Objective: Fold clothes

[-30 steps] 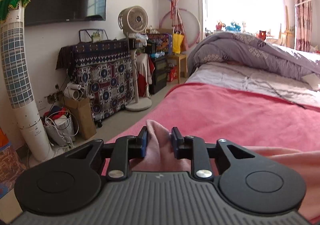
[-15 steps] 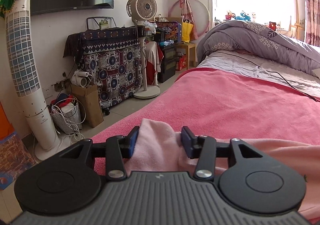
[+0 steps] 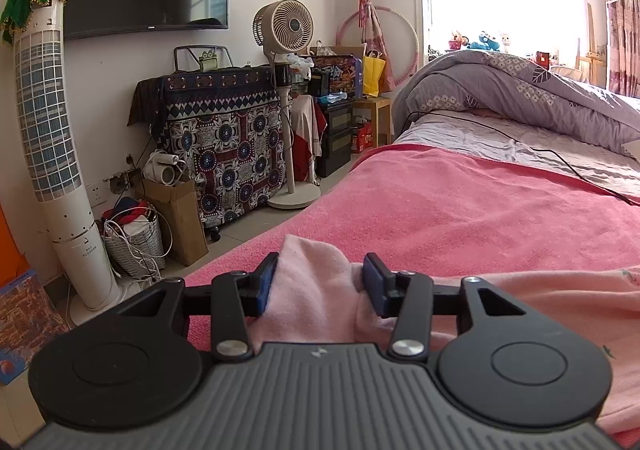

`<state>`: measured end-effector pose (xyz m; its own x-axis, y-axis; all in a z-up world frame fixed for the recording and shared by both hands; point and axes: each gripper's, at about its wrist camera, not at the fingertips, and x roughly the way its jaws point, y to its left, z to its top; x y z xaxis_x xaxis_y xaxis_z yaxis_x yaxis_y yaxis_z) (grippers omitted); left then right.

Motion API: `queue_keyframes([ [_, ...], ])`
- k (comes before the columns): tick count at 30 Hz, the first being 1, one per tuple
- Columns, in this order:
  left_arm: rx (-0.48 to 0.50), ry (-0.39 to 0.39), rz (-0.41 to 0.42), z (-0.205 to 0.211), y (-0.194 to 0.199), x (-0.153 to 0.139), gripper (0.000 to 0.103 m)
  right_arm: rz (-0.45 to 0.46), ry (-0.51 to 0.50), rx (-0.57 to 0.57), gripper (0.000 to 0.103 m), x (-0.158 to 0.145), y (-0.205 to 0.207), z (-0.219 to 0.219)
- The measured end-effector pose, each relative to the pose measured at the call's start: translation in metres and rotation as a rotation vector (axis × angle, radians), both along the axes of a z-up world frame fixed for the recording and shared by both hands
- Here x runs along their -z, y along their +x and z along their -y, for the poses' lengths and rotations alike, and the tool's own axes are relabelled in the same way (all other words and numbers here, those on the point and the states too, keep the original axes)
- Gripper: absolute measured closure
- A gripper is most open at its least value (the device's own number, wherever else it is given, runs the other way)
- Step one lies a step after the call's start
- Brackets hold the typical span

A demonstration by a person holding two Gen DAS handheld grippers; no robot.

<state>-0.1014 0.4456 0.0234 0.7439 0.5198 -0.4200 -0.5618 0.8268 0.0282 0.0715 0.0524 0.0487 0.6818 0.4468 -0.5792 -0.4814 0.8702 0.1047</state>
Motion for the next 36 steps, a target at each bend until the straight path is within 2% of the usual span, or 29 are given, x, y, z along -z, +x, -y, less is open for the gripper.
queue_keyframes([
  [2, -0.001, 0.002, 0.001, 0.0, 0.0, 0.001, 0.05, 0.048, 0.012, 0.04, 0.101, -0.008, 0.012, 0.0],
  [5, -0.002, 0.007, -0.002, 0.001, 0.001, 0.002, 0.05, 0.03, 0.072, 0.062, 0.101, -0.013, 0.031, 0.001],
  [7, -0.001, 0.005, 0.0, 0.0, 0.001, 0.002, 0.05, -0.004, 0.116, 0.029, 0.098, -0.012, 0.032, 0.003],
  [10, 0.003, -0.002, 0.007, -0.001, 0.001, 0.002, 0.05, -0.029, 0.111, -0.055, 0.094, -0.004, 0.004, 0.009],
  [12, 0.005, -0.007, 0.012, -0.002, 0.0, 0.002, 0.05, -0.03, 0.086, -0.116, 0.086, 0.003, -0.028, 0.019],
  [14, 0.005, -0.009, 0.013, -0.003, 0.0, 0.002, 0.05, -0.013, 0.058, -0.157, 0.063, 0.008, -0.064, 0.034],
  [16, 0.003, -0.004, 0.011, -0.002, 0.0, 0.002, 0.05, 0.02, 0.006, -0.192, 0.06, 0.012, -0.095, 0.049],
  [18, -0.006, 0.005, 0.01, -0.001, 0.0, 0.001, 0.049, 0.069, -0.079, -0.208, 0.05, 0.017, -0.122, 0.058],
  [20, -0.011, 0.016, 0.015, 0.001, 0.0, -0.001, 0.051, 0.161, -0.228, -0.167, 0.053, 0.026, -0.136, 0.051],
  [21, -0.018, 0.022, 0.026, 0.002, -0.001, -0.005, 0.053, 0.222, -0.308, -0.127, 0.062, 0.033, -0.138, 0.044],
  [22, -0.039, 0.029, 0.046, 0.001, -0.004, -0.009, 0.067, 0.282, -0.388, -0.087, 0.095, 0.039, -0.14, 0.037],
  [23, -0.06, 0.036, 0.066, 0.001, -0.006, -0.014, 0.081, 0.312, -0.403, -0.046, 0.097, 0.04, -0.136, 0.034],
  [28, -0.138, 0.038, 0.143, -0.007, -0.016, -0.035, 0.081, 0.314, -0.152, 0.15, 0.096, 0.002, -0.102, 0.052],
  [30, -0.102, 0.041, 0.136, -0.002, -0.022, -0.035, 0.081, 0.281, -0.138, 0.168, 0.094, -0.002, -0.092, 0.06],
  [32, -0.038, 0.05, 0.116, 0.008, -0.029, -0.031, 0.081, 0.233, -0.133, 0.164, 0.079, 0.003, -0.091, 0.07],
  [36, 0.089, 0.069, 0.076, 0.028, -0.044, -0.022, 0.079, 0.219, -0.166, 0.089, 0.069, 0.015, -0.118, 0.085],
])
